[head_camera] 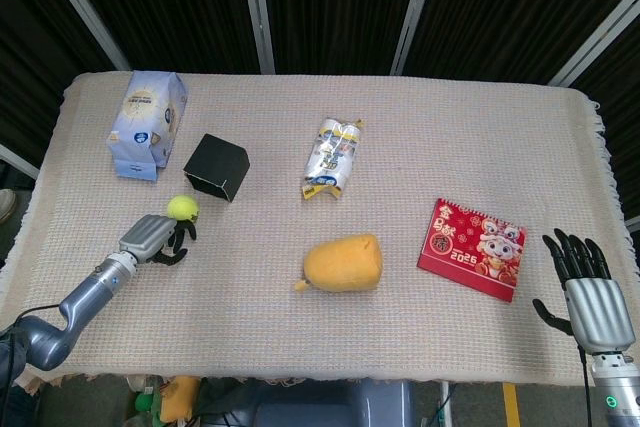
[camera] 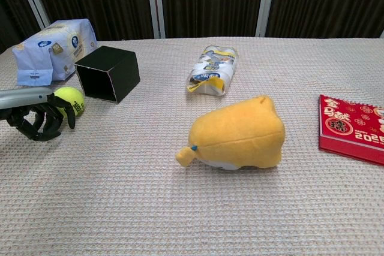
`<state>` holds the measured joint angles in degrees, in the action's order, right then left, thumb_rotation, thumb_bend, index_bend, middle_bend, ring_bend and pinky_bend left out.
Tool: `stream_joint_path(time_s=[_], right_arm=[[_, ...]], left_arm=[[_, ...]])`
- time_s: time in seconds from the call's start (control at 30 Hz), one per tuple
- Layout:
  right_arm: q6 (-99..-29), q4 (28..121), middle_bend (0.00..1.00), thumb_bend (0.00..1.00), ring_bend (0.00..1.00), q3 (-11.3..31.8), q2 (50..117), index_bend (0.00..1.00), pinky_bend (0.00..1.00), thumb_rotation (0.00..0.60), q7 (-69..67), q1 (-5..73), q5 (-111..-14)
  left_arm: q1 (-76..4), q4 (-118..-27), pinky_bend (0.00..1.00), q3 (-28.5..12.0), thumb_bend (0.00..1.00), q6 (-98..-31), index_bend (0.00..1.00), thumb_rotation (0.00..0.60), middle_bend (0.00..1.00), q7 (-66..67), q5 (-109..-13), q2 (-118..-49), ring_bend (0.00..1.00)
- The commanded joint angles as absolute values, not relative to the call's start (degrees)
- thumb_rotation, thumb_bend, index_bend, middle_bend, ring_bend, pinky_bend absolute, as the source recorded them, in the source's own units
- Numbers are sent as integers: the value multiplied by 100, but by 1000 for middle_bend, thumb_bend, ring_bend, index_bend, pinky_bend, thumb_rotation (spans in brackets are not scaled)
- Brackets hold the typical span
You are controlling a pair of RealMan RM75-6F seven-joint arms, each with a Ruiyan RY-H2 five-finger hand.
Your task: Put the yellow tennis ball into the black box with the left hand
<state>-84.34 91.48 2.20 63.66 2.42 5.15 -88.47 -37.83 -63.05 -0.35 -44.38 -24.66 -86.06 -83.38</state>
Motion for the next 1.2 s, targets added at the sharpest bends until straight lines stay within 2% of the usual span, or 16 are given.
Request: stream_joint_path(time_s=[0.03,0.23,0.37,0.43,0.73,0.93,1.03,1.17,1.2], right_arm=[[-8453,9151,0,280,0,224,6366,0,0,600,243,505,-8846],[-8489,9143,0,280,0,223,6360,0,0,600,230,488,-8860],[-8511,9145,0,280,0,221,6354,0,0,600,220,480,-8877],[-8521,9149,0,280,0,215,6352,0,0,600,221,476,-8895],[-8528,9154,0,280,0,202,6353,0,0,600,247,475,-8930],[-8559,9171,0,280,0,197,6331,0,0,600,221,456,-8945],[-8575,9174,0,280,0,189,6323,0,0,600,212,445,-8959],[-8568,9173,0,279,0,187,6321,0,0,600,207,444,-8954],[-8567,9175,0,279,0,188,6319,0,0,600,204,443,-8952]], left_arm=[[-3863,-6173,504,-76,403,-4369,421,600,627,-2523,-8587,-8413,505],[-3997,-5795,482,-103,404,-4257,437,600,607,-2697,-8582,-8630,484],[-4051,-5664,353,-124,403,-4354,453,600,583,-2801,-8645,-8665,437],[-4076,-5579,322,-131,404,-4382,453,600,564,-2843,-8662,-8712,415],[-4154,-5354,312,-178,404,-4657,436,600,505,-3093,-8770,-8855,352],[-4170,-5252,232,-174,403,-4844,429,600,467,-3155,-8831,-8932,300],[-4152,-5170,204,-157,404,-4926,401,600,394,-3165,-8845,-8996,246],[-4196,-5114,135,-116,404,-4884,314,600,152,-3081,-8869,-8987,69],[-4205,-5093,124,-98,404,-4847,297,600,126,-3014,-8866,-8989,51]])
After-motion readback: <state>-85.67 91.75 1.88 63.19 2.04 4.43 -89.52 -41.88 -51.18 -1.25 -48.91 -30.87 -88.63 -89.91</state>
